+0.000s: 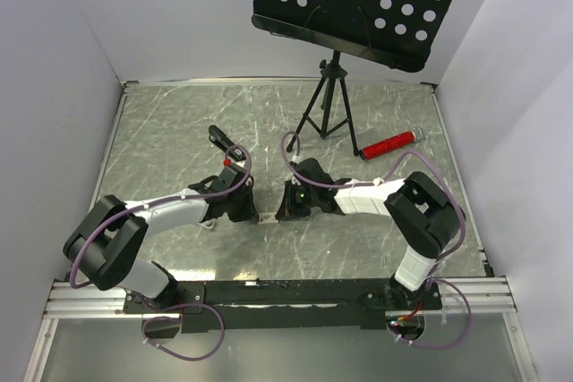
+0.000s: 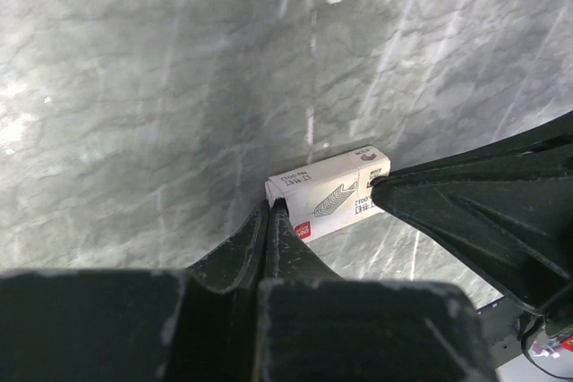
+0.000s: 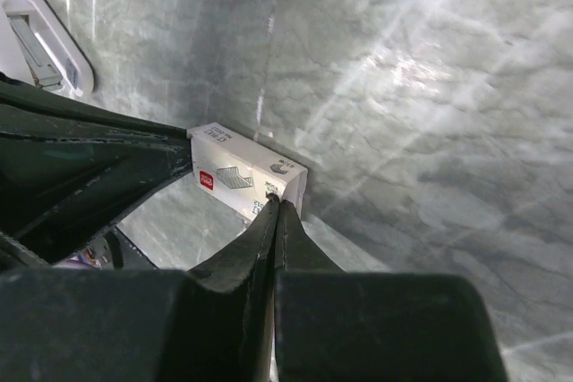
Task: Load the staples into the stapler
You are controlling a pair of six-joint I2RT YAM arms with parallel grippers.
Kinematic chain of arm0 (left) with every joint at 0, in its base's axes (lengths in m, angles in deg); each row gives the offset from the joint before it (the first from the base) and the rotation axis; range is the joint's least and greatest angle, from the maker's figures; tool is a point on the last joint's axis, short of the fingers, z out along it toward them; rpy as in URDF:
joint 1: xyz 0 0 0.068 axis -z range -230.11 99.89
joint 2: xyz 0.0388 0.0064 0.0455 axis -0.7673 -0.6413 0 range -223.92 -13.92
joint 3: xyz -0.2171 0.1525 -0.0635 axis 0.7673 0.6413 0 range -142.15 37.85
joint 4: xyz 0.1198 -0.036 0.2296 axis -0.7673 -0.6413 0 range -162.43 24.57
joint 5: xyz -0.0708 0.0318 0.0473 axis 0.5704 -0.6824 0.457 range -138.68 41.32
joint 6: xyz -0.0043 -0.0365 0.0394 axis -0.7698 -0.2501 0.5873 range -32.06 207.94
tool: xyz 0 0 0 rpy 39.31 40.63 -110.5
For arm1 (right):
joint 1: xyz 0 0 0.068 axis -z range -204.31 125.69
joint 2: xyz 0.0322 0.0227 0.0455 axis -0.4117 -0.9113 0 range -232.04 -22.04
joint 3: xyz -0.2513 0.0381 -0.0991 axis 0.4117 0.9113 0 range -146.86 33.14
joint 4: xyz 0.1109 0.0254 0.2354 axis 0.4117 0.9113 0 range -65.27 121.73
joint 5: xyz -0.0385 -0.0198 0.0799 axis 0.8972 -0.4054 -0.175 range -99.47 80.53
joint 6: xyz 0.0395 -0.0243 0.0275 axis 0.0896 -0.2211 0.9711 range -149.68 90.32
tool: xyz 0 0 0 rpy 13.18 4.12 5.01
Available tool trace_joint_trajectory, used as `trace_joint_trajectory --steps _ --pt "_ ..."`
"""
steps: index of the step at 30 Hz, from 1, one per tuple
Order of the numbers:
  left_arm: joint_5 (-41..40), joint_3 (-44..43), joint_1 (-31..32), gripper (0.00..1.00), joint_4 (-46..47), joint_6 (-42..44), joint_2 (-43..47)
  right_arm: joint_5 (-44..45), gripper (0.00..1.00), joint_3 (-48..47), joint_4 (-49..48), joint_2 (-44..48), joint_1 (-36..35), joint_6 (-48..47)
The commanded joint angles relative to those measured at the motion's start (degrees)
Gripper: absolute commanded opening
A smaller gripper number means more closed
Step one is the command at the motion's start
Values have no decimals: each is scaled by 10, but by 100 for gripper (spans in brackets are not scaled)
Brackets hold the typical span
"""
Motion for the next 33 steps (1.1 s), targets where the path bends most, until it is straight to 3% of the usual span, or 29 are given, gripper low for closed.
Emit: trace_joint_trajectory --steps 1,16,33 --pt "-13 -38 6 1 7 7 -12 21 0 10 19 37 14 -13" --pt "7 -123 6 1 15 40 -100 67 0 29 81 90 65 -24" --pt "21 -134 6 1 17 45 -136 51 0 50 100 90 111 -56"
